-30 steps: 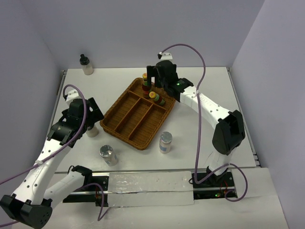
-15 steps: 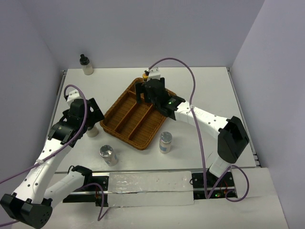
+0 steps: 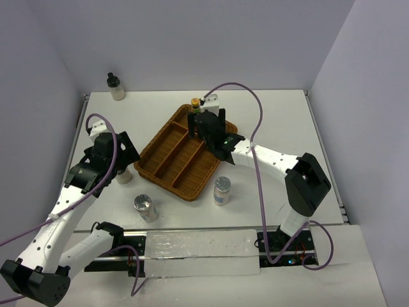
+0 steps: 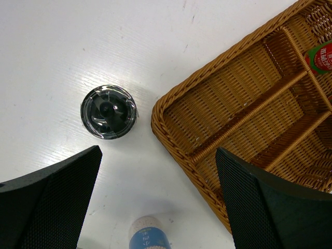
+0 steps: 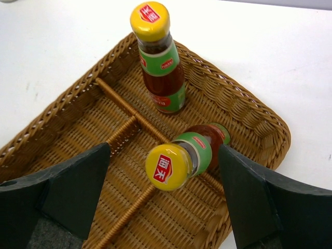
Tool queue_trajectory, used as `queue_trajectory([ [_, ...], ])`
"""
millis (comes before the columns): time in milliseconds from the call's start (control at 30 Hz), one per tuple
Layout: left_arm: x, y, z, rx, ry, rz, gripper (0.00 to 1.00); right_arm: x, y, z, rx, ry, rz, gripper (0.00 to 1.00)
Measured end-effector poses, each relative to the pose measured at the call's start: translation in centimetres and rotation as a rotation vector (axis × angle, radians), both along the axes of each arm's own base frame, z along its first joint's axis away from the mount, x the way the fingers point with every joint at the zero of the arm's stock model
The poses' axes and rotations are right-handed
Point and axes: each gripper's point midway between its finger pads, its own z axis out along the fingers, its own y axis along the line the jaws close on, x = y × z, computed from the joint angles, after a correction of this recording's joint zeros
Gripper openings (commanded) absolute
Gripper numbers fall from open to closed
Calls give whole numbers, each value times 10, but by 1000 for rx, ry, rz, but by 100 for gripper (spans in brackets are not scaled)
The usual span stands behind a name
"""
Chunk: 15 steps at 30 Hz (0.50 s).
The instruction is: Organize the condiment bottles
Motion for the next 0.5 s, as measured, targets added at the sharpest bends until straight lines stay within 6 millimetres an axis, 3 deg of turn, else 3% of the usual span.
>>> queue_trajectory([
  [200,0,0,-1,1,3,0,100,-1,-4,-10,-16,7,-14,87],
  [500,0,-4,-7,-12,16,-14,99,1,-9,-13,-17,-9,-44,54],
])
